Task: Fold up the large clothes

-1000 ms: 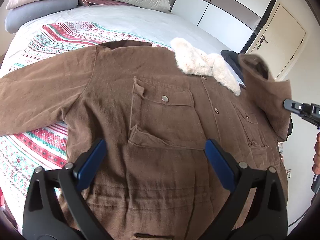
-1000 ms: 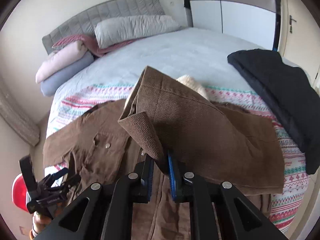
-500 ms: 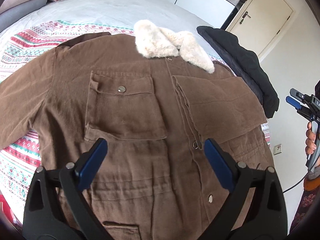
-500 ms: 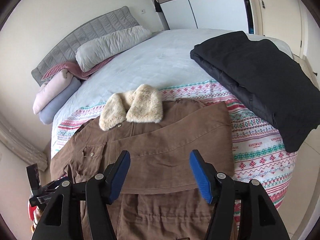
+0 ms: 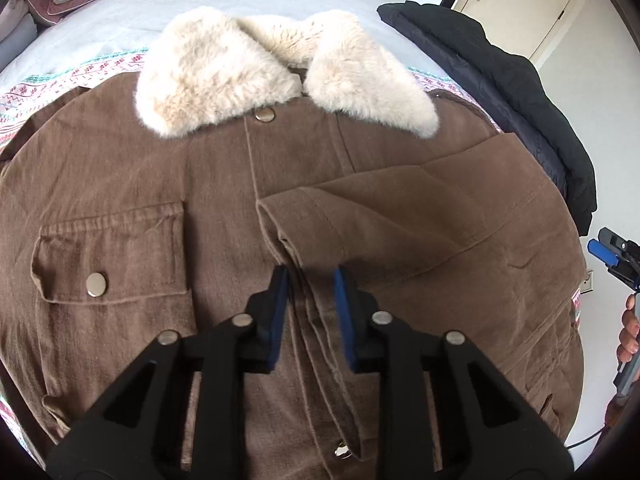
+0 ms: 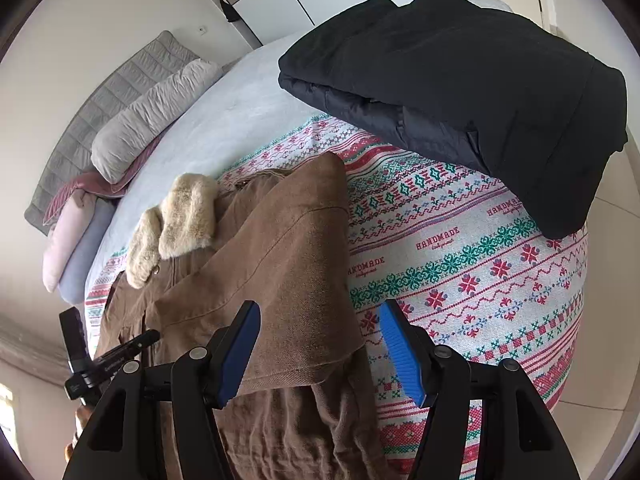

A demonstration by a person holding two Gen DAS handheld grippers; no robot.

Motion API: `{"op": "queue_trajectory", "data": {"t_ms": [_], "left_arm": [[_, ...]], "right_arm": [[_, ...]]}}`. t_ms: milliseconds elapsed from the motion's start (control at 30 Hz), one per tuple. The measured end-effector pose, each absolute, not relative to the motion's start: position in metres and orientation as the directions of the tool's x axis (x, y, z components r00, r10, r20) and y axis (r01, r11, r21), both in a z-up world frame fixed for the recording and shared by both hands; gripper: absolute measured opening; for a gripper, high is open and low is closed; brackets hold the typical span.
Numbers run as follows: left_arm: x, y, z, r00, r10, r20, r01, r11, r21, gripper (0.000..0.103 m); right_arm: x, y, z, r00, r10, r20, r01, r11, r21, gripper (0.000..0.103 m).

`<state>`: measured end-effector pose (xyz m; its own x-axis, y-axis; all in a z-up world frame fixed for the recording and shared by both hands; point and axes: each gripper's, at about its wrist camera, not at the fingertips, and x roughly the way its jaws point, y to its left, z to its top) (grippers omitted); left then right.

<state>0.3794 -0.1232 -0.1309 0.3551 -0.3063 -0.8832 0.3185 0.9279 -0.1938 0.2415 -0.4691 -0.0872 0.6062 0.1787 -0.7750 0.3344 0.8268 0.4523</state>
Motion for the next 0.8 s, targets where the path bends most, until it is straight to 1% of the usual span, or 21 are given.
{"op": "queue_trajectory", "data": {"t_ms": [33, 67, 133, 167, 200, 233, 267, 300, 333, 367, 400, 467, 600, 733, 800], "left_arm": [[0.38, -0.123, -0.129, 0.36, -0.299, -0.884, 0.314, 0.931, -0.187, 0.008], [0.381, -0.12, -0.125, 0.357, -0.309, -0.882, 0.304, 0.931, -0.203, 0.005], [0.383, -0.108, -0.111, 0.38, -0.344, -0.858, 0.278, 0.928, -0.249, 0.003], [0.383, -0.101, -0.102, 0.399, -0.372, -0.838, 0.266, 0.922, -0.283, 0.0], [0.381, -0.092, -0.087, 0.459, -0.396, -0.795, 0.265, 0.915, -0.303, 0.0], [0.378, -0.087, -0.072, 0.516, -0.401, -0.757, 0.282, 0.914, -0.292, 0.0], [0.377, -0.083, -0.061, 0.545, -0.404, -0.735, 0.299, 0.912, -0.279, 0.0], [0.379, -0.079, -0.055, 0.544, -0.408, -0.733, 0.305, 0.91, -0.28, 0.002], [0.384, -0.079, -0.055, 0.515, -0.419, -0.748, 0.315, 0.904, -0.289, 0.005], [0.391, -0.078, -0.059, 0.479, -0.424, -0.769, 0.322, 0.899, -0.295, 0.02], [0.395, -0.077, -0.065, 0.459, -0.411, -0.787, 0.317, 0.904, -0.288, 0.041], [0.405, -0.082, -0.083, 0.423, -0.388, -0.819, 0.321, 0.909, -0.265, 0.061], [0.415, -0.099, -0.119, 0.385, -0.35, -0.854, 0.364, 0.908, -0.208, 0.061], [0.412, -0.127, -0.123, 0.427, -0.392, -0.815, 0.537, 0.835, -0.12, 0.06], [0.411, -0.138, -0.125, 0.415, -0.398, -0.818, 0.594, 0.799, -0.088, 0.06]], "right_arm": [[0.243, -0.469, -0.09, 0.605, 0.179, -0.776, 0.332, 0.829, 0.451, 0.063], [0.245, -0.469, -0.093, 0.604, 0.181, -0.776, 0.333, 0.827, 0.452, 0.063], [0.247, -0.468, -0.096, 0.61, 0.193, -0.769, 0.329, 0.82, 0.468, 0.063], [0.248, -0.467, -0.097, 0.614, 0.201, -0.763, 0.325, 0.817, 0.477, 0.063], [0.25, -0.466, -0.098, 0.619, 0.204, -0.758, 0.322, 0.814, 0.483, 0.063], [0.251, -0.465, -0.098, 0.624, 0.205, -0.754, 0.32, 0.813, 0.486, 0.063], [0.253, -0.464, -0.099, 0.627, 0.205, -0.751, 0.318, 0.813, 0.488, 0.063], [0.254, -0.463, -0.099, 0.629, 0.207, -0.75, 0.317, 0.812, 0.49, 0.063], [0.256, -0.462, -0.099, 0.63, 0.209, -0.748, 0.315, 0.812, 0.492, 0.063], [0.258, -0.461, -0.1, 0.63, 0.211, -0.747, 0.311, 0.813, 0.492, 0.063], [0.259, -0.46, -0.1, 0.63, 0.21, -0.748, 0.311, 0.814, 0.491, 0.063], [0.26, -0.458, -0.101, 0.635, 0.213, -0.743, 0.314, 0.807, 0.5, 0.063], [0.26, -0.451, -0.104, 0.639, 0.23, -0.734, 0.314, 0.793, 0.521, 0.063], [0.258, -0.45, -0.103, 0.635, 0.225, -0.739, 0.316, 0.798, 0.514, 0.063], [0.256, -0.453, -0.102, 0.634, 0.225, -0.74, 0.32, 0.794, 0.517, 0.063]]}}
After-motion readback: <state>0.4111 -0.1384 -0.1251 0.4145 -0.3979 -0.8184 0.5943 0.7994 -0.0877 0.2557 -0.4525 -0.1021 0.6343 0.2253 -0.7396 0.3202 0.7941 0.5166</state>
